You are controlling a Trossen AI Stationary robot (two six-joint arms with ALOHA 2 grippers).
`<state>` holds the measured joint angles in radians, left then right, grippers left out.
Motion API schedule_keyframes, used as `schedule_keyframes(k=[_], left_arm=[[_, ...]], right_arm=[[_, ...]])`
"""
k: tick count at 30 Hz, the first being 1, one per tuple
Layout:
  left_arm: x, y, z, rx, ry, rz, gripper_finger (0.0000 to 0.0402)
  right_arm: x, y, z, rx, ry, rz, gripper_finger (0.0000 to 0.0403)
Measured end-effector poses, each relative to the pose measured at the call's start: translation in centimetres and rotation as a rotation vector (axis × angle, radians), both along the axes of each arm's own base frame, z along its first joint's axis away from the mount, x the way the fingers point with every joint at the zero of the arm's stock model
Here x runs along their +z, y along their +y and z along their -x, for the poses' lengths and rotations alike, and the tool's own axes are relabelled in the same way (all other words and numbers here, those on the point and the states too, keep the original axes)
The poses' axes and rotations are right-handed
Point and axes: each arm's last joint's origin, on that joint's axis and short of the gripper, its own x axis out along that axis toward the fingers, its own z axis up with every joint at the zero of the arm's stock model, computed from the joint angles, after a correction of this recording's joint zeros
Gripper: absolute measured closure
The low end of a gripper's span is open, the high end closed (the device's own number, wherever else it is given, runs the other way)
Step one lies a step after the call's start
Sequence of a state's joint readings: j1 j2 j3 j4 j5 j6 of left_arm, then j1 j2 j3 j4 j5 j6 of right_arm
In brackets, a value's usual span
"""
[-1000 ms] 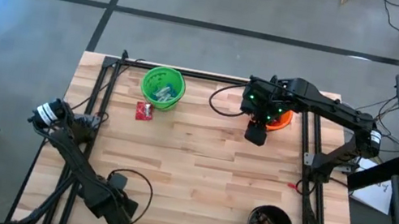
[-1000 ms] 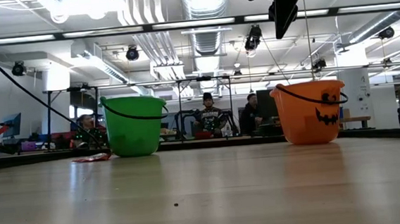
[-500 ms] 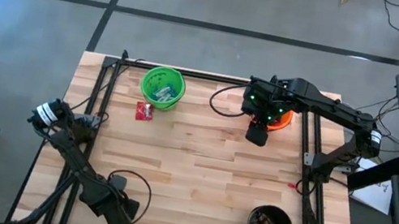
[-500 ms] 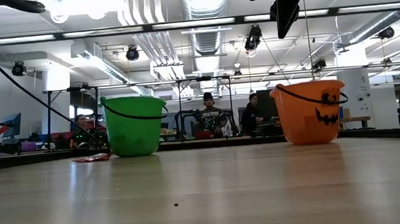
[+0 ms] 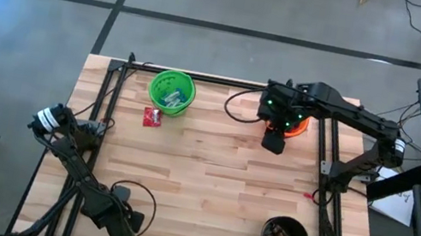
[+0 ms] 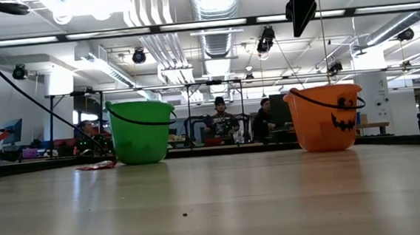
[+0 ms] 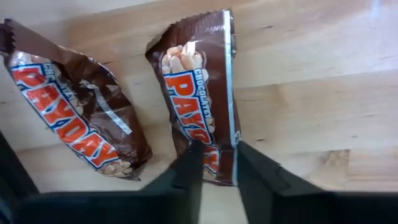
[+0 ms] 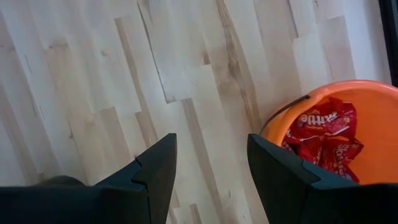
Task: Sort candy
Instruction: Put the brown candy into the black bucket
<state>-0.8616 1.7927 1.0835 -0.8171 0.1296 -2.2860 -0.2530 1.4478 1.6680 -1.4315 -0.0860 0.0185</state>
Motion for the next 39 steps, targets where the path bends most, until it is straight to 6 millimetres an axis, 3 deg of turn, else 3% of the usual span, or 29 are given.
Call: schedule_keyframes(k=[4,18,26,39], left_arm=[[0.0,-0.1,0.0,-0.005,-0.013,-0.001,0.0390],[1.0,-0.4,-0.6,-0.081,-0.088,-0.072,0.0401],[3.4,-1.6,-1.3,-0.195,-0.171,-0.063,0.0401],[9.6,-2.4,-2.9,-0.317,-0.441,-0.293,0.0401]], right_arm=[[0.1,0.0,0.1,0.000,-0.005,0.001,0.0218],[0.1,0.0,0.1,0.003,-0.005,0.002,0.0218],[0.2,0.2,0.1,0.069,-0.018,-0.022,0.0218],[1.4,1.9,0.0,0.267,-0.232,-0.391,0.0218]])
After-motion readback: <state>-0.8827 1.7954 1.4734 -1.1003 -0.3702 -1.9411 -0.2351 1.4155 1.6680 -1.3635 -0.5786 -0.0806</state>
